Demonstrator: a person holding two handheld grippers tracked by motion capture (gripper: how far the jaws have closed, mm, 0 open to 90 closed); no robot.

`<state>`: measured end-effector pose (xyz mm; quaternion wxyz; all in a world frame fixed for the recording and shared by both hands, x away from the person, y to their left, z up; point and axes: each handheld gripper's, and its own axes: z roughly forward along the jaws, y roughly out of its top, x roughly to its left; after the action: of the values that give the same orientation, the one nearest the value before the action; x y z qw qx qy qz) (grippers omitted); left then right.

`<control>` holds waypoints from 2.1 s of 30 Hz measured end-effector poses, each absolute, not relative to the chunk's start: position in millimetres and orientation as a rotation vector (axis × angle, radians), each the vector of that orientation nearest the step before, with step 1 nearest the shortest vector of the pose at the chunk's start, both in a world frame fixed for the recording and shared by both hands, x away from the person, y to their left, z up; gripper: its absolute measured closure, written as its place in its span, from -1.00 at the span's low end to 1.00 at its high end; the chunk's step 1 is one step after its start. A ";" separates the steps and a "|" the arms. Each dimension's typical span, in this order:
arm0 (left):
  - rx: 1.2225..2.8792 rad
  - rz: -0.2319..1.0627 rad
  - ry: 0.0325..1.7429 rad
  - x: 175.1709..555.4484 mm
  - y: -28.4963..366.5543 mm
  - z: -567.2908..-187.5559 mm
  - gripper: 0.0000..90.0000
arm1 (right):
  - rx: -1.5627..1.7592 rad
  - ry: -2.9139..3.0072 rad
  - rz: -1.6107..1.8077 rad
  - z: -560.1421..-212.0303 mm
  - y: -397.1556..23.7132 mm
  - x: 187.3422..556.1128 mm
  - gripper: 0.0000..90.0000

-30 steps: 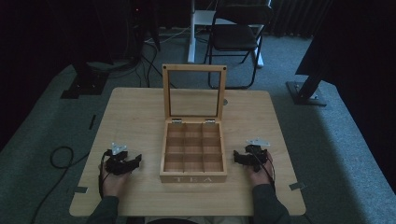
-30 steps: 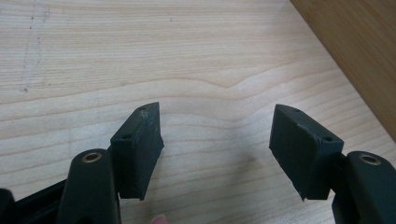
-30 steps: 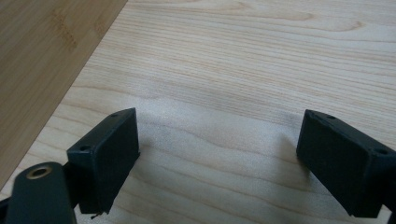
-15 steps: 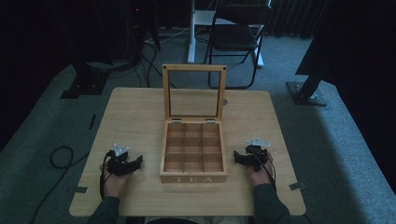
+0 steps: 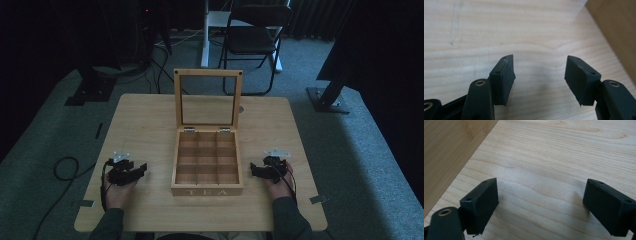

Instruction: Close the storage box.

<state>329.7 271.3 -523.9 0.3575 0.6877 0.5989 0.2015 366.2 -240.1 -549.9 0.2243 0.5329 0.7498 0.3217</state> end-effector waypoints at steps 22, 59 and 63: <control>1.784 0.581 1.451 344.0 266.9 -489.0 -0.10 | 1.461 2.077 0.893 -550.0 -240.2 365.5 -0.72; 1.775 0.668 1.265 377.9 248.2 -409.2 -0.20 | 1.465 2.072 0.891 -550.1 -239.5 365.1 -0.72; 1.778 0.660 1.261 384.0 246.2 -407.1 -0.21 | 1.466 2.072 0.891 -550.0 -239.5 365.1 -0.72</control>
<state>384.0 246.2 -407.1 0.4185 0.7091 0.5028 0.2631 365.1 -239.5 -550.0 0.2237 0.5312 0.7507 0.3229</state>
